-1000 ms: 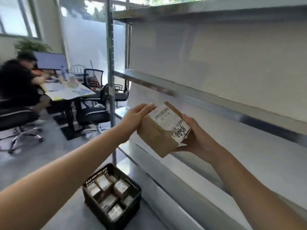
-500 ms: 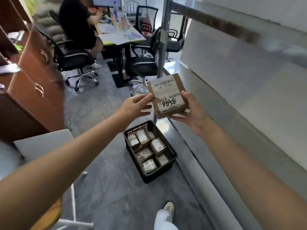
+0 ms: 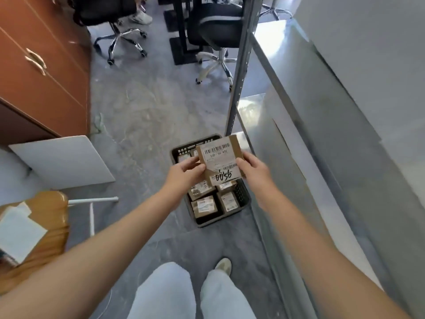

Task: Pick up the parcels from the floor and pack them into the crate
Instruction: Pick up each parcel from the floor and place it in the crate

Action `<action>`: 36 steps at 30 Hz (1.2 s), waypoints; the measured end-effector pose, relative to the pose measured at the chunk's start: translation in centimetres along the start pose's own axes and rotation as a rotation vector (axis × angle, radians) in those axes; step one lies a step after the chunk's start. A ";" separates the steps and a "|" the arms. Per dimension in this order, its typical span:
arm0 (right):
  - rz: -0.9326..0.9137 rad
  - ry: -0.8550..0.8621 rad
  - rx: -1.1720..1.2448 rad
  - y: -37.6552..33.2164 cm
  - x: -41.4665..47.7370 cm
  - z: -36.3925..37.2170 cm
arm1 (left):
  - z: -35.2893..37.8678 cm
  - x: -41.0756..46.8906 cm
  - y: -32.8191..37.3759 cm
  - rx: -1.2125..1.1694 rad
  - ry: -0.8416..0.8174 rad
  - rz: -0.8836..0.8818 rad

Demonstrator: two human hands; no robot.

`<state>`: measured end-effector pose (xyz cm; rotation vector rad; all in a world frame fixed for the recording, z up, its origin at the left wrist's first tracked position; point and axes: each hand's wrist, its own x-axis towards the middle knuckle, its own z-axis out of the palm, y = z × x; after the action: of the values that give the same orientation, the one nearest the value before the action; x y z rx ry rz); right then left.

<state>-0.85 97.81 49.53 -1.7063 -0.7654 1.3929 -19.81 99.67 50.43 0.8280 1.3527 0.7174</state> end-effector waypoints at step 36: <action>0.285 -0.126 -0.242 46.1 38.2 18.9 | -1.3 38.7 -43.4 0.903 0.248 -0.362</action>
<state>-12.27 110.14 -10.95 -1.9896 -0.8108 1.6695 -18.55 108.96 -6.94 1.1605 2.0242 -0.1259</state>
